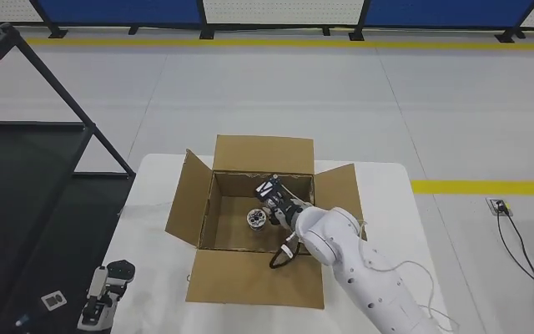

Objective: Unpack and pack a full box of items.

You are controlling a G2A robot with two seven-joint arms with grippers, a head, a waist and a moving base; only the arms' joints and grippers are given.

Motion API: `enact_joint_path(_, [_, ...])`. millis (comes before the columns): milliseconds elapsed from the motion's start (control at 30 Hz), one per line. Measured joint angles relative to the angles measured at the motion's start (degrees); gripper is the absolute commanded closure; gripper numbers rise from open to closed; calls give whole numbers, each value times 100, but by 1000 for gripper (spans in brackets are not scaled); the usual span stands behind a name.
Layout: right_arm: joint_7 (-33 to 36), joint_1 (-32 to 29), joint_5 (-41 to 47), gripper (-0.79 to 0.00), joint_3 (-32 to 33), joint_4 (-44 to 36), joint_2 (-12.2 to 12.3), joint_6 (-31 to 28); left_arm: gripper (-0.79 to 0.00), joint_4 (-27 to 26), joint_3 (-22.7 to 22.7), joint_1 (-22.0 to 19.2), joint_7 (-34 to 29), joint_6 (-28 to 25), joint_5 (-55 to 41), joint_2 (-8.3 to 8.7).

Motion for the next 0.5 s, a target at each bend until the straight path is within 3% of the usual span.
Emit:
enact_joint_path(167, [-48,176,67,0,-130,419,-100,95,-785,15,-37,-19,-28,16,-39,-4])
enact_joint_path(267, [-65,270,32,-40,-189,636,-149,162,-785,21,-67,-30,-40,27,-56,-6])
enact_joint_path(433, [-179,331,55,-222,-231,888,-212,201,-785,19,-75,-36,-45,30,-66,-13])
enact_joint_path(500, [-208,338,67,-256,-234,939,-232,207,-785,13,-75,-40,-57,36,-57,-16])
